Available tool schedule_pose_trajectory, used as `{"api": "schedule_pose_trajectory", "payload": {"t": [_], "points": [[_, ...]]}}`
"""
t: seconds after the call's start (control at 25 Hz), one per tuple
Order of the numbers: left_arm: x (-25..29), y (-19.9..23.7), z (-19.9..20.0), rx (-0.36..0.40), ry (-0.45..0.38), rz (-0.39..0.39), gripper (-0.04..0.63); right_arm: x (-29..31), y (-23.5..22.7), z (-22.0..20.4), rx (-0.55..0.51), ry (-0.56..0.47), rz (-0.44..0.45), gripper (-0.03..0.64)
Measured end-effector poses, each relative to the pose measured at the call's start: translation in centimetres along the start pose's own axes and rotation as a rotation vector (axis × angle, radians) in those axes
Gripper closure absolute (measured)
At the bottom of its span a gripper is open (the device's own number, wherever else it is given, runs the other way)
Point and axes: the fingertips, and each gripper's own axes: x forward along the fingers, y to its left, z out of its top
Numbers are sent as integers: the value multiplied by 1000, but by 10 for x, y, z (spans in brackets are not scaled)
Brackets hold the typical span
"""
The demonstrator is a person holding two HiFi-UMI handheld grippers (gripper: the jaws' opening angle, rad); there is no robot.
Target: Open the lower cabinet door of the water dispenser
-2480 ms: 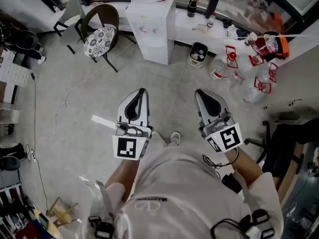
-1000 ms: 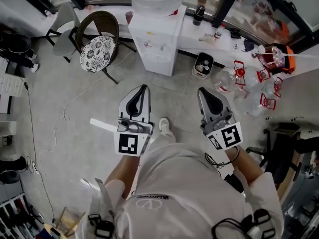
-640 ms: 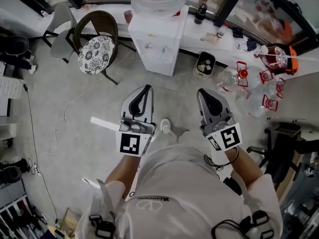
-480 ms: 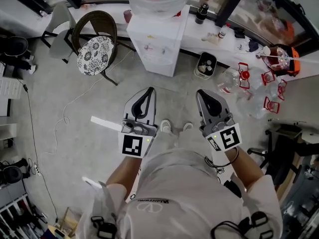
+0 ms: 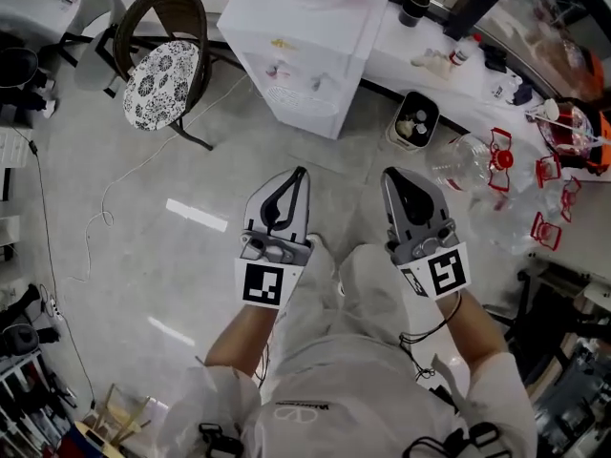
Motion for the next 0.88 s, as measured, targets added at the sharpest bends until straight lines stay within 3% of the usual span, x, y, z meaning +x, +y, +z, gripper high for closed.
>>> {"api": "schedule_pose_trajectory", "payload": {"t": [0.48, 0.88], "points": [[58, 7, -242, 48, -46, -43, 594, 50, -67, -249, 11, -21, 23, 600], [101, 17, -374, 58, -58, -90, 594, 94, -92, -395, 6, -3, 27, 600]]}}
